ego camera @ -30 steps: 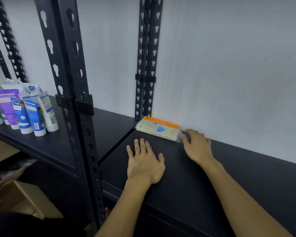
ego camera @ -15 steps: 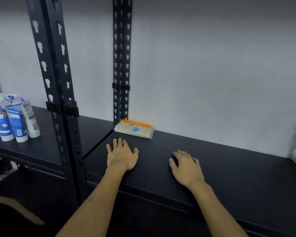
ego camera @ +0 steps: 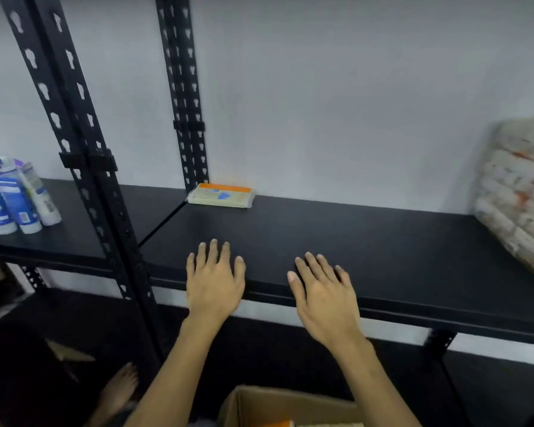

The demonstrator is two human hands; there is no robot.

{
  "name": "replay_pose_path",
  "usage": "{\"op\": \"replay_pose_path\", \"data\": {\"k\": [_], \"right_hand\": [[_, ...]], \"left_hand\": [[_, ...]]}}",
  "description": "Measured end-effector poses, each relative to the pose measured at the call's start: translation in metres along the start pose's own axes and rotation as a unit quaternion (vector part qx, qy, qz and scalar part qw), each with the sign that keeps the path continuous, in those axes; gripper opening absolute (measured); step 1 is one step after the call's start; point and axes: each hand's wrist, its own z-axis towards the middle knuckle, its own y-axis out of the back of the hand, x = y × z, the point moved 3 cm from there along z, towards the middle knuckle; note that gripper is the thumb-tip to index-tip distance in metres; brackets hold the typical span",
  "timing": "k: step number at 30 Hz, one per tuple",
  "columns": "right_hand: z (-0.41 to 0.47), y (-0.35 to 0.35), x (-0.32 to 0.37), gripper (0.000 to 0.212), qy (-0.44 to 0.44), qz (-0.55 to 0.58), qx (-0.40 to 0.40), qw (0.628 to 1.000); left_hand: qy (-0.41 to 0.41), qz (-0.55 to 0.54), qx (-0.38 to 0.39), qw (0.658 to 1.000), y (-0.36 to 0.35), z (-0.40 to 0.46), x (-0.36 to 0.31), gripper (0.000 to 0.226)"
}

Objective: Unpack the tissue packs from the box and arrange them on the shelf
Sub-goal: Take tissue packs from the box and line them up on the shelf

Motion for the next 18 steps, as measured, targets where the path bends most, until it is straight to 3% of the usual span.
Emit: {"op": "replay_pose_path", "data": {"k": [7,12,14,18], "right_hand": [[-0.066,-0.016,0.001,0.058,-0.008,0.059,-0.045,0.997],[-0.097,-0.025,-0.001,0.055,-0.027,0.115,-0.055,0.991],[-0.124,-0.051,-0.009,0.058,-0.059,0.134,-0.022,0.989],[-0.209,-0.133,-0.044,0.063,-0.169,0.147,0.168,0.960]], "left_hand": [[-0.081,-0.116,-0.027,0.990,-0.017,-0.101,-0.022,0.068],[-0.100,-0.157,0.058,0.981,-0.052,-0.155,-0.029,0.066],[-0.093,-0.144,0.113,0.979,-0.081,-0.177,-0.023,0.064],[-0.060,-0.102,0.228,0.966,-0.141,-0.222,-0.007,0.064]]}}
